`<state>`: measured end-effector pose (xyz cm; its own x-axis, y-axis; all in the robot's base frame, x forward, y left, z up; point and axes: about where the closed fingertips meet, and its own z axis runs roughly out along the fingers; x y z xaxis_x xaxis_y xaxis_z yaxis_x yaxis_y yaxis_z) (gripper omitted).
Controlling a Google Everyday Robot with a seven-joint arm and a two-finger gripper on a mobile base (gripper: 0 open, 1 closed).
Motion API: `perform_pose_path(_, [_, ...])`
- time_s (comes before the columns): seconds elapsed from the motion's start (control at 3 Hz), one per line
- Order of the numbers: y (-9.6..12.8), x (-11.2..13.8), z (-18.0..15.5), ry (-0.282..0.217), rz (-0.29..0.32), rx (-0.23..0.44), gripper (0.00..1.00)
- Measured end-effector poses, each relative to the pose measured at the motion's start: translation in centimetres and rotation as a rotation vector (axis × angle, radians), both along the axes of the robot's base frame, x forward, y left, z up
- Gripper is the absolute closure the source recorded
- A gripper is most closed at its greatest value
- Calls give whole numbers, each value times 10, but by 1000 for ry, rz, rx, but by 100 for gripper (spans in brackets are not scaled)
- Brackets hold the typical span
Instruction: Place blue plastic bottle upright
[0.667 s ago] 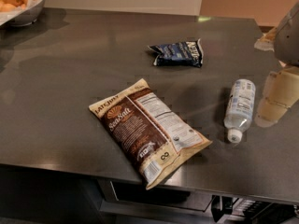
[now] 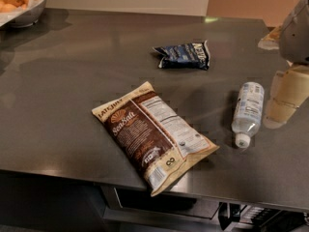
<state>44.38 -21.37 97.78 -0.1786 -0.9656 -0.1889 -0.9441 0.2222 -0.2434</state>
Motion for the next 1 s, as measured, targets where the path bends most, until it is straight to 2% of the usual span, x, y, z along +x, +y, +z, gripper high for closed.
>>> perform_pose_path(0.33, [0,11,-9,10,111,-11,0])
perform_pose_path(1.0, [-20,27,-33,16,415,26,0])
